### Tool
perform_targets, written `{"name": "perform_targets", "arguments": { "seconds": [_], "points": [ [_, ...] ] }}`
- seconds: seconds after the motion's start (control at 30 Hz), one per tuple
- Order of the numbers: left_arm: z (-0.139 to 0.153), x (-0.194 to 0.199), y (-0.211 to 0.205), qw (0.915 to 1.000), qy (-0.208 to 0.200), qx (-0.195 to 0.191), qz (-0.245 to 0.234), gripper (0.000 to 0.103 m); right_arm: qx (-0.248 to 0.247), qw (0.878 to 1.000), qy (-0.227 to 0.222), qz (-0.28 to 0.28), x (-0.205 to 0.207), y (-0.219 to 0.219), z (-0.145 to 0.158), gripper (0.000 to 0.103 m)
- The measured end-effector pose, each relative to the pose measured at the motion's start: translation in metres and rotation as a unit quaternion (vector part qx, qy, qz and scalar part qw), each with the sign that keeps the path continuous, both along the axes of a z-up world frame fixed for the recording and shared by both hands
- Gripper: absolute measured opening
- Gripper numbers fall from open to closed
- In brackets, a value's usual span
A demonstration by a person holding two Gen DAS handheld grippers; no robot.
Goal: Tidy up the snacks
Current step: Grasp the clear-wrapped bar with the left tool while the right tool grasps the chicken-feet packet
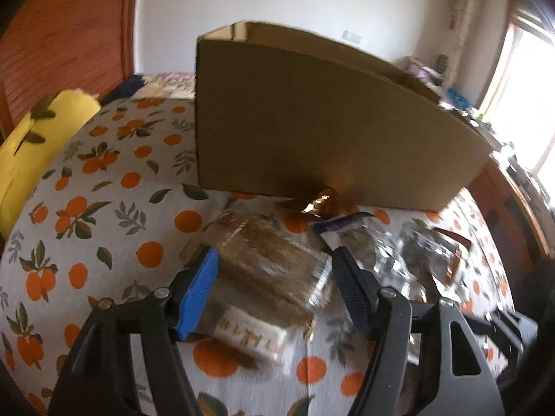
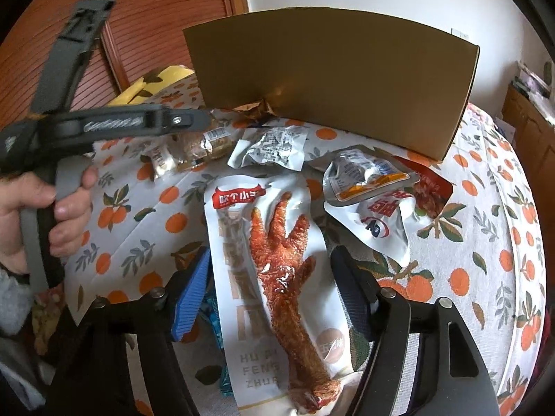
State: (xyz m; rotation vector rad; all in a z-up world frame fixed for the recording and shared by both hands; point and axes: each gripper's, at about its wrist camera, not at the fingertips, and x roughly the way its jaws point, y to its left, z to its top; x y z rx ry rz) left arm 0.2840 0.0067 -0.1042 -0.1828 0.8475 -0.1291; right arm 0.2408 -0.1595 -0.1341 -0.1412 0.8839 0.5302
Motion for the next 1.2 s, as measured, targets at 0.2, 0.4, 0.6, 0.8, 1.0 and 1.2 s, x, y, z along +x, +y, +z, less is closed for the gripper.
{"name": "perform_targets", "arguments": {
  "seconds": [0.2,0.4,0.6,0.8,1.0,1.2],
  "points": [
    [-0.004,0.016,-0.008,0.9992,0.017,0.027,0.024,0.070,-0.001,1.000,-0.001,0.001,0.000,0.000,0.000,0.072],
    [-0.006,0.023,-0.019,0.9972,0.031,0.052,0.044,0.075,0.005,1.000,0.000,0.000,0.000,-0.001,0.000,0.072],
    [-0.009,0.021,-0.033,0.9926,0.033,0.113,0.029,0.077,0.004,1.000,-0.001,0.000,0.000,-0.001,0.001,0.072],
    [-0.009,0.017,-0.024,0.9933,0.040,0.105,0.025,0.076,0.007,1.000,0.000,-0.001,0.000,-0.002,0.001,0.071],
    [-0.008,0.006,-0.011,0.9957,0.044,0.080,0.017,0.057,0.004,1.000,-0.002,-0.002,-0.001,-0.001,0.001,0.072],
    [-0.006,-0.006,-0.013,0.9954,0.037,0.089,-0.001,0.046,0.005,1.000,-0.001,-0.004,-0.001,0.000,0.001,0.072]
  ]
}}
